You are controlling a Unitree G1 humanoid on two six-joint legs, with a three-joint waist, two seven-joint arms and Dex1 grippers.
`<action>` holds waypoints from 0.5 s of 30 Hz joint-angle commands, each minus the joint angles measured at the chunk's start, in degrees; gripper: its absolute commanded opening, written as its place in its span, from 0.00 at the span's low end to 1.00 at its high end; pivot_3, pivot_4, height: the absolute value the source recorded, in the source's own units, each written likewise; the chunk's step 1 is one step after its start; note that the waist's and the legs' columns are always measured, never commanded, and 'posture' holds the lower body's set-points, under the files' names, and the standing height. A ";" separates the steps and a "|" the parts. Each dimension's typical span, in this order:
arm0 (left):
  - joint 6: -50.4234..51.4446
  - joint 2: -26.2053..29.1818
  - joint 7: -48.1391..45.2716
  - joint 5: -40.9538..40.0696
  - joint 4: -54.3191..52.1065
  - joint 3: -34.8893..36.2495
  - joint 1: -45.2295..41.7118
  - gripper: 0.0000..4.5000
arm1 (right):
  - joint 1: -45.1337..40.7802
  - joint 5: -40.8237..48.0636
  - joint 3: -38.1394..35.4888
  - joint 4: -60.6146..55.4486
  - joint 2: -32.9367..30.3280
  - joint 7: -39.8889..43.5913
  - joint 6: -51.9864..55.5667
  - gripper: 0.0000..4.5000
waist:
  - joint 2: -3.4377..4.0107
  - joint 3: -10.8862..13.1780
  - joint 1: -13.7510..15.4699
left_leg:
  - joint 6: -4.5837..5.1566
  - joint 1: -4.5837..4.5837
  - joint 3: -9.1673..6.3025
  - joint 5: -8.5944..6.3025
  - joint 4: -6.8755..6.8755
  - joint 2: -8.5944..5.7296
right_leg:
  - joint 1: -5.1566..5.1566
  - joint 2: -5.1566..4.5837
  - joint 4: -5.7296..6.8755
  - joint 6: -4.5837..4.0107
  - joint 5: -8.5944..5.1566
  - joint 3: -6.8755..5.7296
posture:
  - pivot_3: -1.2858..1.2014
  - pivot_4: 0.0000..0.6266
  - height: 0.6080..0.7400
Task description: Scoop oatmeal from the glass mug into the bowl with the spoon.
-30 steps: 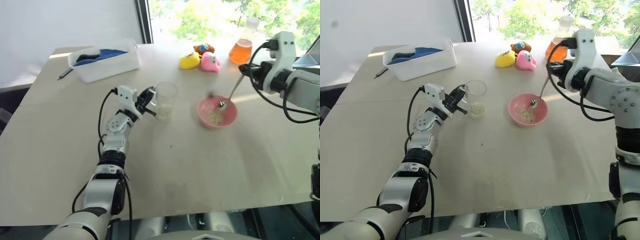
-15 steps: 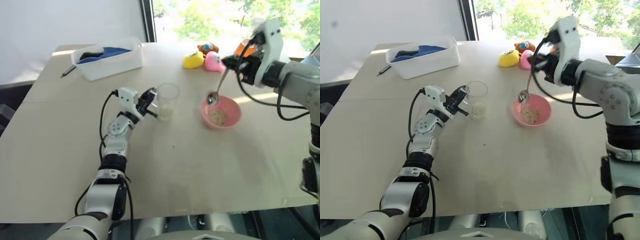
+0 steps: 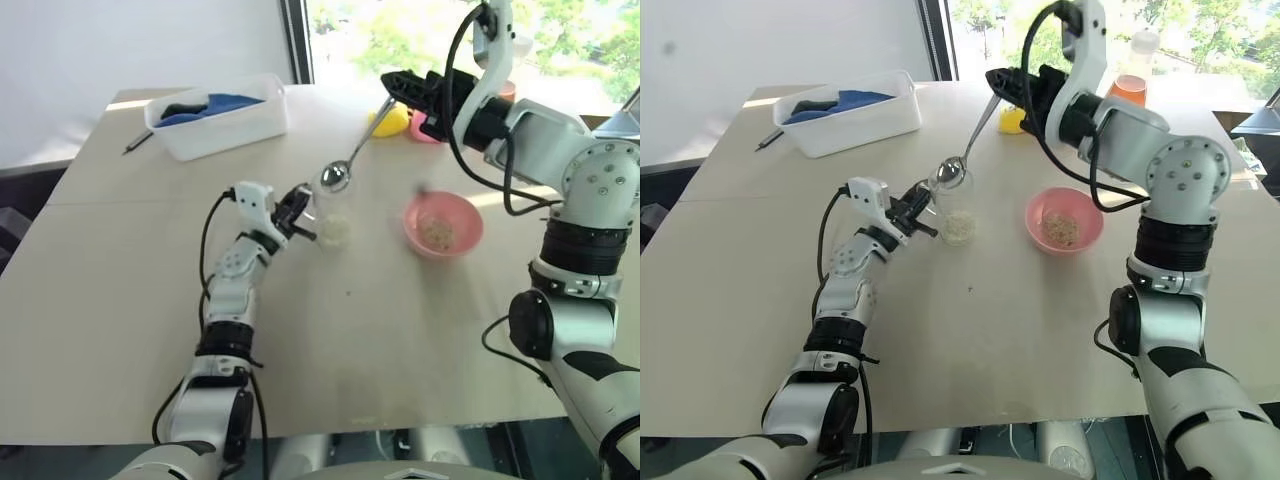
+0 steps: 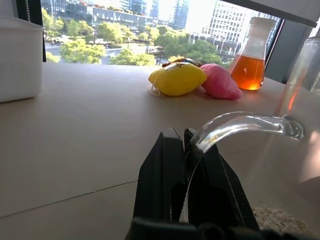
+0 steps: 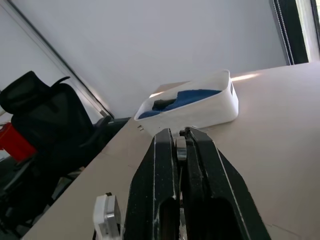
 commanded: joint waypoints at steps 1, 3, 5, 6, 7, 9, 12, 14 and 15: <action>0.62 0.34 0.54 -0.07 -3.65 -0.14 1.12 0.03 | -0.51 -1.83 1.14 -1.35 -0.10 2.61 -1.23 0.00 | 0.00 0.00 -0.13 | 0.00 0.00 0.00 0.00 0.00 0.00 | 0.00 0.01 0.01 0.00 0.00 0.00 | 0.52 0.24 1.00; 0.88 0.37 0.84 0.04 -4.44 -0.22 1.52 0.03 | -0.56 -2.88 2.22 -1.25 0.50 3.91 -1.34 0.00 | 0.00 0.00 -0.22 | 0.00 0.00 0.00 0.00 0.00 0.01 | -0.02 0.02 0.02 0.00 0.00 0.01 | 0.52 0.24 1.00; 1.14 0.32 1.11 0.02 -4.99 -0.20 1.81 0.00 | -0.54 -4.03 3.00 -1.15 1.00 5.10 -1.64 0.17 | 0.00 0.00 -0.31 | 0.00 0.00 0.00 0.00 0.00 0.01 | -0.02 0.02 0.02 0.00 0.00 0.01 | 0.52 0.24 1.00; 1.22 0.32 1.20 0.03 -5.20 -0.20 1.95 0.00 | -0.56 -4.25 2.98 -1.12 1.23 5.51 -1.79 0.20 | 0.00 0.00 -0.32 | 0.00 0.00 0.00 0.00 0.00 0.01 | -0.02 0.02 0.03 0.00 0.00 0.00 | 0.52 0.24 1.00; 1.28 0.32 1.28 0.02 -5.39 -0.22 2.09 0.00 | -0.74 -4.44 2.72 -0.94 1.57 5.80 -2.10 0.31 | 0.00 0.00 -0.34 | 0.00 0.00 0.00 0.00 0.01 0.01 | -0.02 0.02 0.03 0.00 0.00 0.00 | 0.52 0.24 1.00; 1.37 0.33 1.38 -0.03 -5.68 -0.25 2.36 0.00 | -1.46 -4.44 1.42 -0.21 2.44 5.61 -2.81 0.52 | 0.00 0.00 -0.43 | 0.00 0.00 0.00 0.00 0.02 0.01 | -0.02 0.01 0.03 0.00 0.00 0.01 | 0.52 0.24 1.00; 1.08 0.28 1.46 -0.20 -5.68 -0.13 2.60 0.00 | -3.37 -3.28 -1.93 1.89 3.84 3.70 -3.96 0.79 | 0.00 0.00 -0.63 | 0.00 0.00 0.00 0.00 0.02 0.01 | -0.02 0.01 0.03 0.00 0.00 0.00 | 0.52 0.24 1.00; 0.83 0.21 1.42 -0.32 -5.65 -0.07 2.63 0.00 | -3.82 -3.63 -2.47 2.17 4.00 3.66 -4.36 0.79 | 0.00 0.00 -0.78 | 0.00 0.00 0.00 0.00 0.02 0.01 | -0.02 0.01 0.04 0.00 0.00 0.00 | 0.52 0.24 1.00; 0.55 0.13 1.70 -0.13 -5.38 -0.05 2.53 0.00 | -3.95 -3.55 -2.84 2.24 4.23 3.57 -4.51 0.79 | 0.01 0.00 -0.90 | 0.00 0.00 -0.01 0.00 0.02 0.00 | -0.02 0.01 0.04 0.00 0.00 -0.01 | 0.52 0.24 1.00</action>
